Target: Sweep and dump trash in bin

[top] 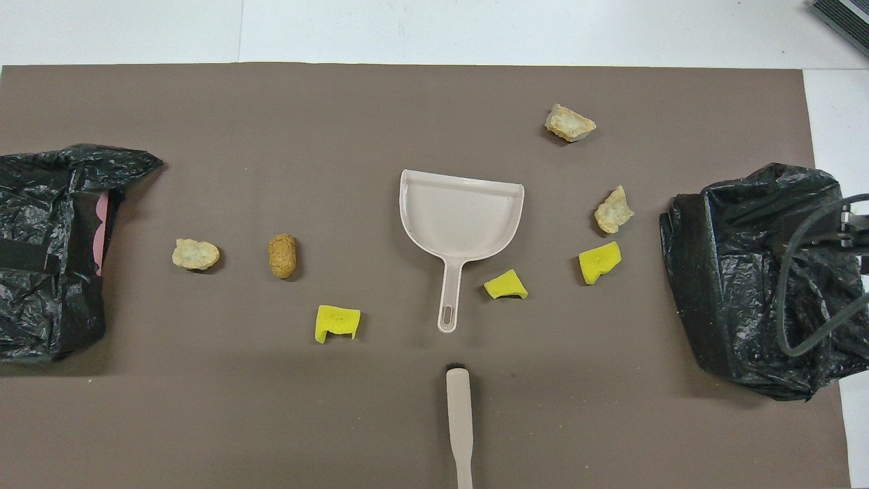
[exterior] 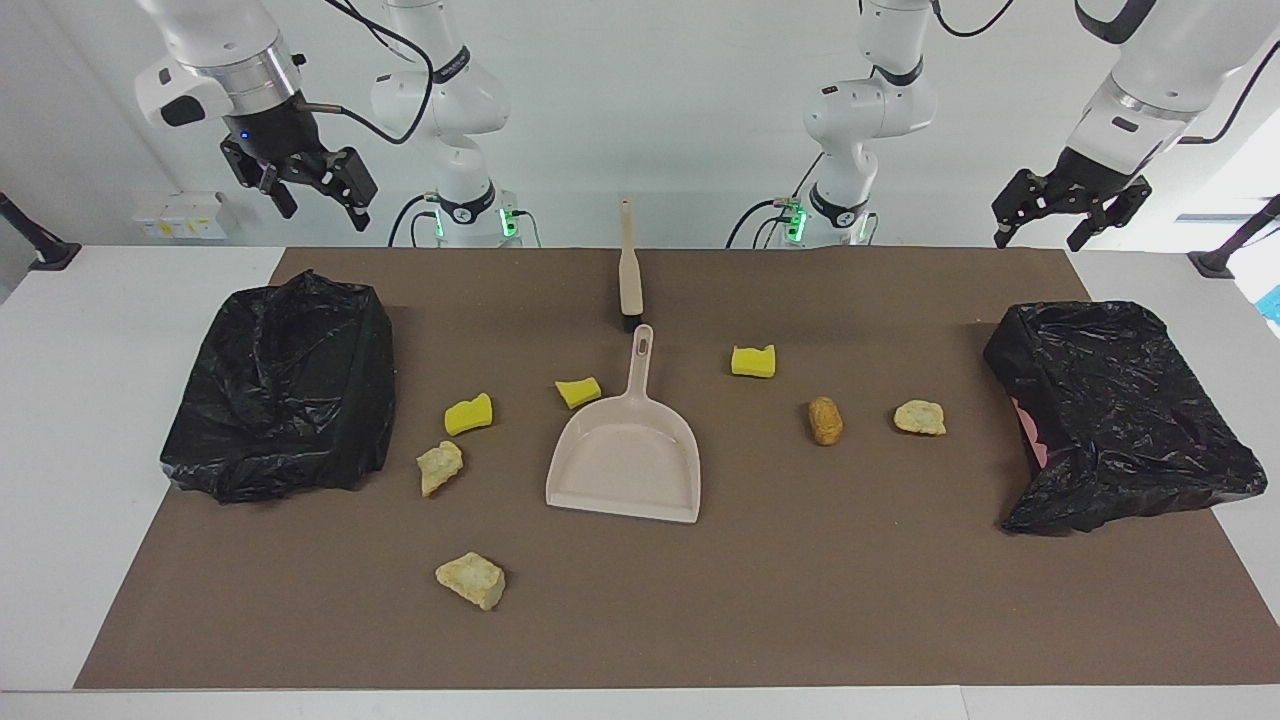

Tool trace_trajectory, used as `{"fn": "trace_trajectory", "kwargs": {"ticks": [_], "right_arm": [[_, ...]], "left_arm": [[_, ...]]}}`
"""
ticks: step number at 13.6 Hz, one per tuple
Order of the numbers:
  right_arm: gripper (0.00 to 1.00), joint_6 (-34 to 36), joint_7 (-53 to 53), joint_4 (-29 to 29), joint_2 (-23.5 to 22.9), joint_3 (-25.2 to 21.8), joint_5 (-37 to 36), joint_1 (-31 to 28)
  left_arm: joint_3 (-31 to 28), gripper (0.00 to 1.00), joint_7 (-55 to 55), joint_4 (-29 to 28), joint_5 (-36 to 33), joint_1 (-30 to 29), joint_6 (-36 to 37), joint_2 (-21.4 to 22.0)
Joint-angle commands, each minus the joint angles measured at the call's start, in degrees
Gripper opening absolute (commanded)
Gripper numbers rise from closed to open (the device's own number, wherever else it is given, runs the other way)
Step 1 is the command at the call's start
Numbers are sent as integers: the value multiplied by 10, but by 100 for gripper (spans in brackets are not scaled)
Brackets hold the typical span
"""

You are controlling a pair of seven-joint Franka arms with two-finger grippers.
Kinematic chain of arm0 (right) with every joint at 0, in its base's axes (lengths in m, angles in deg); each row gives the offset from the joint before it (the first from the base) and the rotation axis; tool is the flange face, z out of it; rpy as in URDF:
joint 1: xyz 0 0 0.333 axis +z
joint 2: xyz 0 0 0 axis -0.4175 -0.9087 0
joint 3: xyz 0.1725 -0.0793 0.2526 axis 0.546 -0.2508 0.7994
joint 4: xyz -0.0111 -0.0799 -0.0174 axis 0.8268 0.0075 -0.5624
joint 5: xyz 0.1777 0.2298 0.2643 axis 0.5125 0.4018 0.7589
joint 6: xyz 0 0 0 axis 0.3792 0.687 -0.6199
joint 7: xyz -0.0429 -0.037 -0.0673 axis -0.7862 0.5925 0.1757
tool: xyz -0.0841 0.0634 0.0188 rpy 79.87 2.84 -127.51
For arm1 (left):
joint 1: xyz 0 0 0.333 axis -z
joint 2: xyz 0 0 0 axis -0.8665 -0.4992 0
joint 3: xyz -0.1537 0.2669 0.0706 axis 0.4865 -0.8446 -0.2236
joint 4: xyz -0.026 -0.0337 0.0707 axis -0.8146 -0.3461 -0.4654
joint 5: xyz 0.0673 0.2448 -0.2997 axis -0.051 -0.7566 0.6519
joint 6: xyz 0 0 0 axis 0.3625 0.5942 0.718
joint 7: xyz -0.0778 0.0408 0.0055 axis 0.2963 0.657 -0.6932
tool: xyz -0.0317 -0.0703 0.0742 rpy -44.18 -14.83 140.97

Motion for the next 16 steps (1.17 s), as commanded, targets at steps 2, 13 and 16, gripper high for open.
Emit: {"fn": "trace_trajectory", "kwargs": {"ticks": [2,13,16], "right_arm": [[100,-3,3,14,12,4,2,-4],[100,0,3,23,18,6,6,0],[100,-3,2,25,19,7,6,1]], "left_arm": [[2,100,0,2,-3,-4,8,1],[2,100,0,2,-3,-4,8,1],[2,100,0,2,-3,-2,8,1]]}}
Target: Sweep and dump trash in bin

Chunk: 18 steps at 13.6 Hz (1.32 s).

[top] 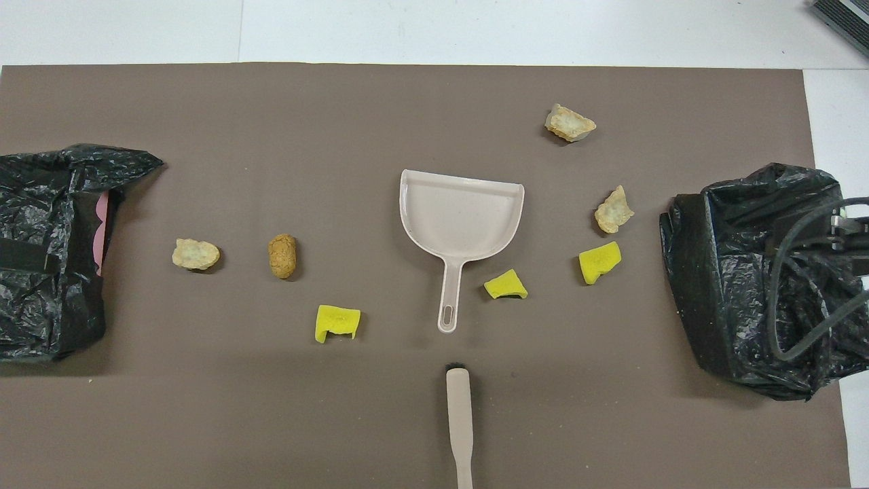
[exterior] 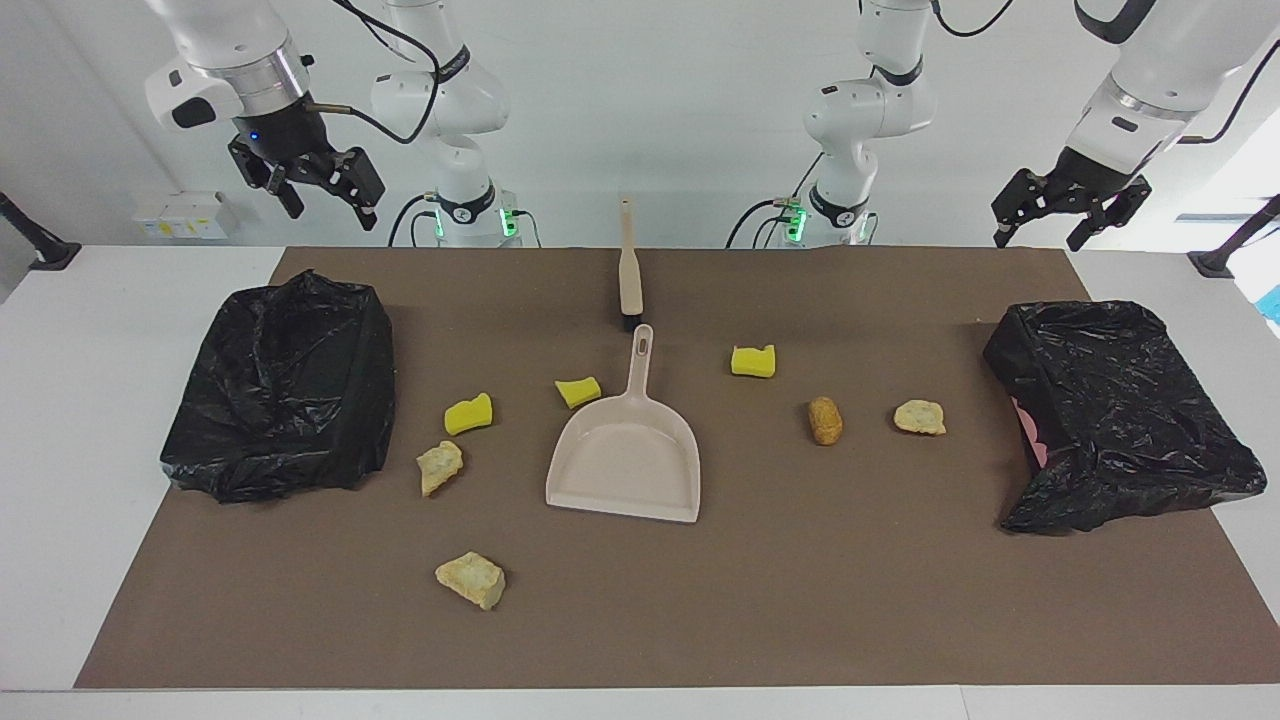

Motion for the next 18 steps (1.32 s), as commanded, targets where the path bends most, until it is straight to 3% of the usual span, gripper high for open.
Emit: {"fn": "trace_trajectory", "kwargs": {"ticks": [1,4,6,10,13,16,18], "right_arm": [[100,-3,2,19,16,4,5,-1],[100,-4,3,25,21,8,5,1],[100,-1,2,26,21,8,5,1],[100,-3,9,30,25,14,4,26],[100,-24,14,34,15,14,-4,44],[100,-82,68,38,-18,14,-6,89],[100,-117,109,38,-41,14,-5,123]], "left_arm": [[2,100,0,2,-3,-2,8,1],[15,100,2,-10,0,11,69,16],[21,100,4,-41,13,55,63,38],[21,100,85,-199,14,194,-30,125],[22,100,198,-272,16,306,-83,133],[22,100,279,-338,37,386,-151,157],[21,100,344,-367,38,444,-198,151]]}}
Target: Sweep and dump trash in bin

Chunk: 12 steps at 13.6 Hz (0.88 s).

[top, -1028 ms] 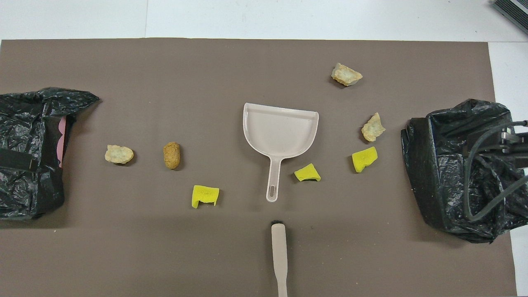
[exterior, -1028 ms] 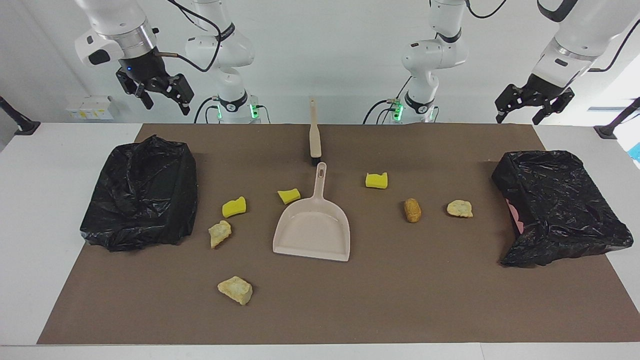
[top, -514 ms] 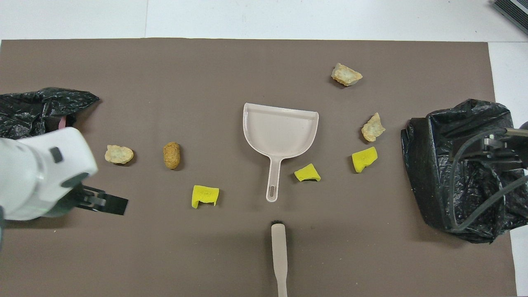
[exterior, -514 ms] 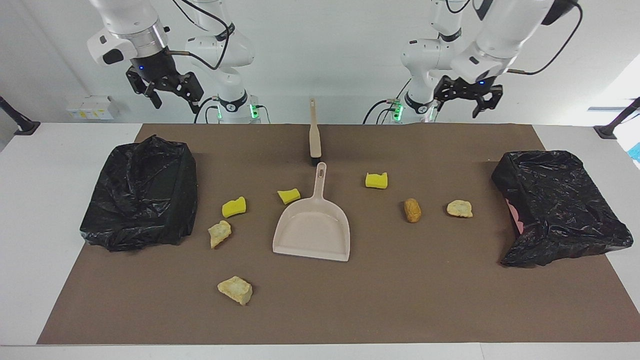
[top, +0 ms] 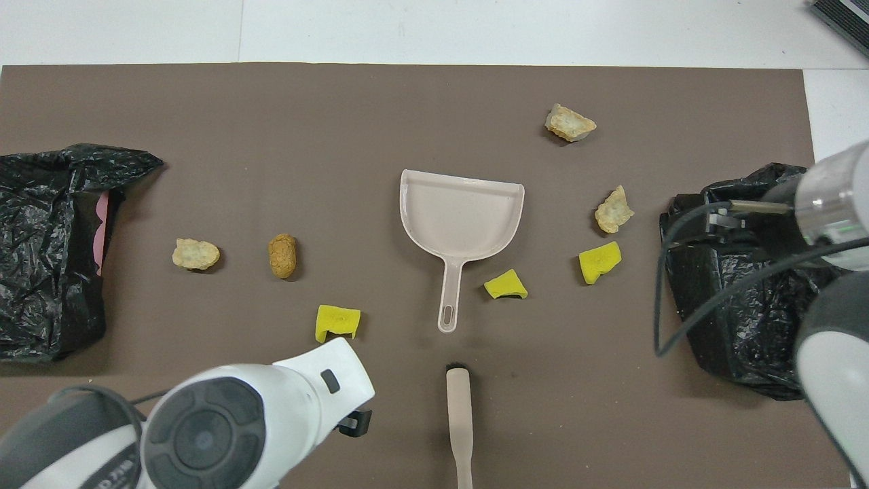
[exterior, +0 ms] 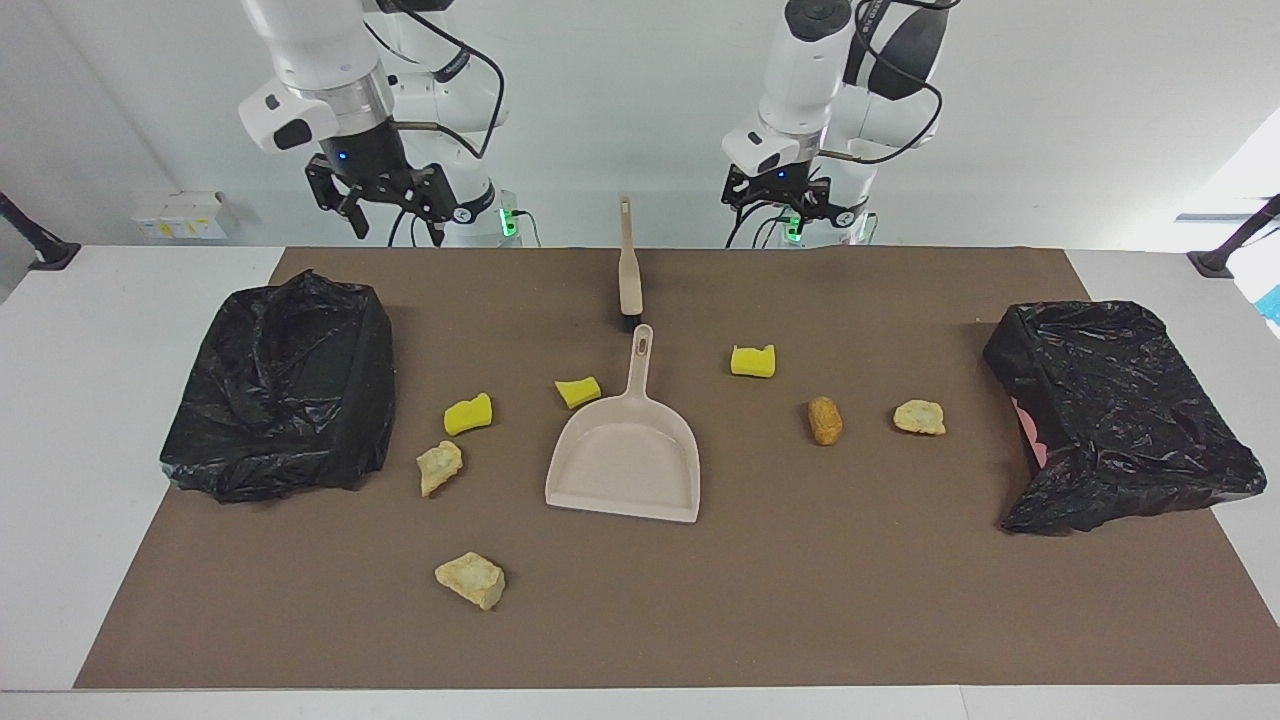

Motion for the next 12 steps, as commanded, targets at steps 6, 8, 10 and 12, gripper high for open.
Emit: {"fn": "trace_trajectory", "kwargs": {"ticks": [6,8,10,12], "right_arm": [[100,-114,185,5,-113,0,-7,131],[100,-148,229,22,-138,0,-6,153],[100,-194,242,62,-141,0,-5,168],[99,-233,256,96,-146,1,5,175]], "left_arm": [[-12,100,270,-132,6,207,-226,-31],[-13,100,332,-132,6,259,-279,-72],[-13,100,375,-132,5,306,-321,-105],[-12,100,412,-122,-4,338,-342,-153]]}}
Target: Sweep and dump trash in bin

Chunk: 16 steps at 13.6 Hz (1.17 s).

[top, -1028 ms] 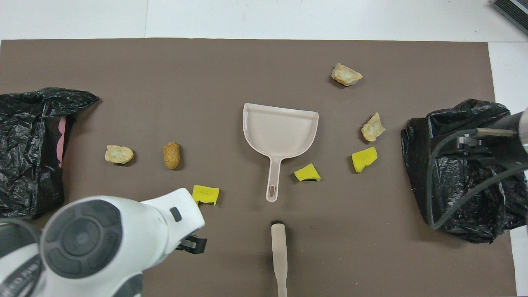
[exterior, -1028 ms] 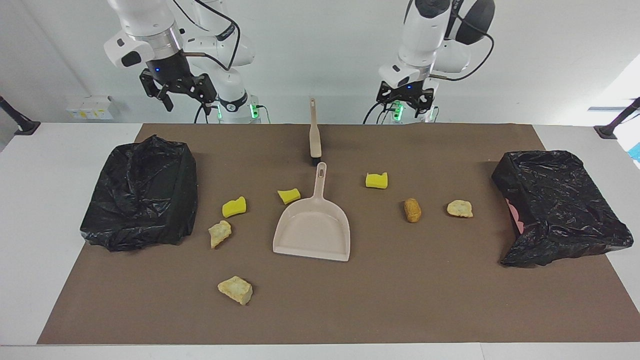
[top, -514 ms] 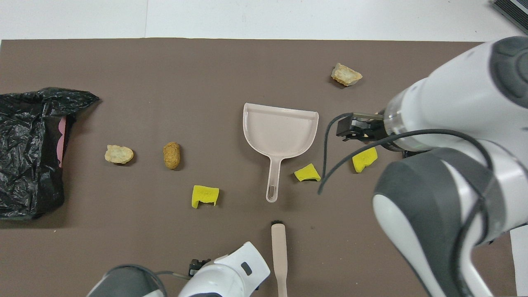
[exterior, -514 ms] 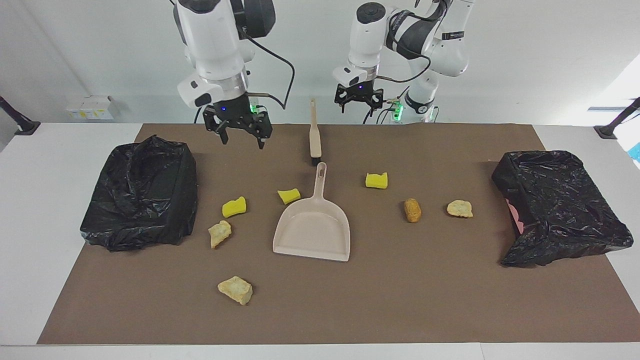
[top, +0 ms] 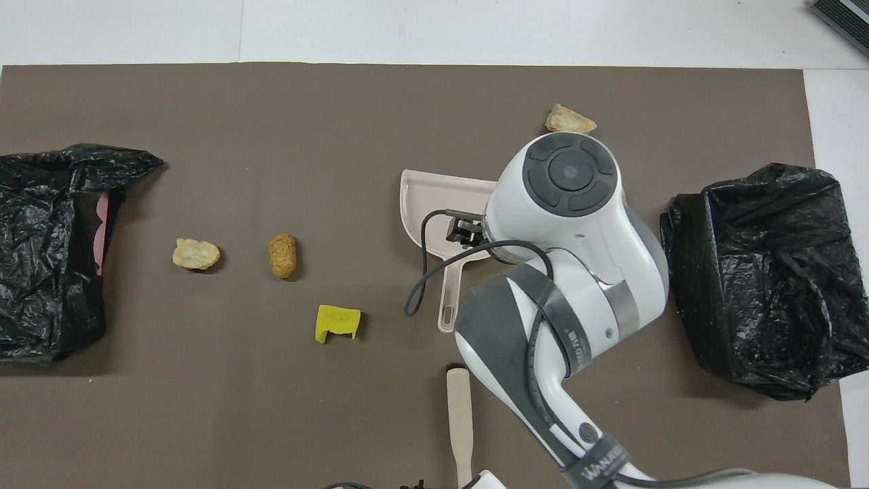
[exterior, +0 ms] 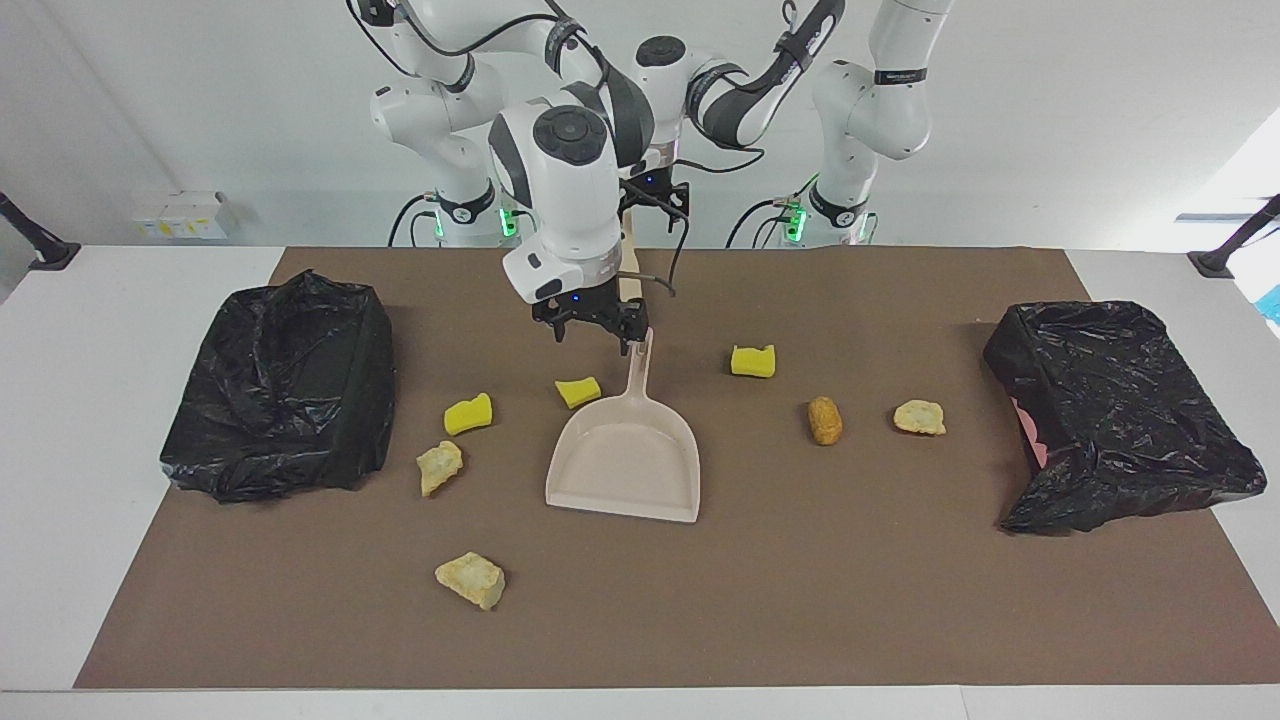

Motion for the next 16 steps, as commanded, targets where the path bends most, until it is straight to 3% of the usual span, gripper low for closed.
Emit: {"fn": "trace_trajectory", "kwargs": {"ticks": [1,5,8,9,11,13,14,16], "right_arm": [[99,-49,18,57,10,1,5,11],[95,-104,9,114,5,1,23,35],[90,-109,4,118,-15,1,25,61],[88,-112,1,119,-17,1,25,63],[84,-118,-1,129,-18,1,26,64],[71,-122,-14,131,-19,1,38,63],[63,-121,-20,130,-19,1,47,62],[23,-122,-20,128,-21,1,51,62]], "left_arm": [[-12,100,48,9,-20,43,-46,-71],[-14,100,80,17,-36,42,-44,-75],[-15,100,80,33,-36,35,-20,-66],[-15,95,81,41,-36,33,-6,-62],[-15,70,93,48,-36,33,6,-62],[-14,45,100,47,-36,33,7,-61],[-13,43,116,47,-36,33,8,-60],[-12,43,121,43,-36,33,9,-58]]}}
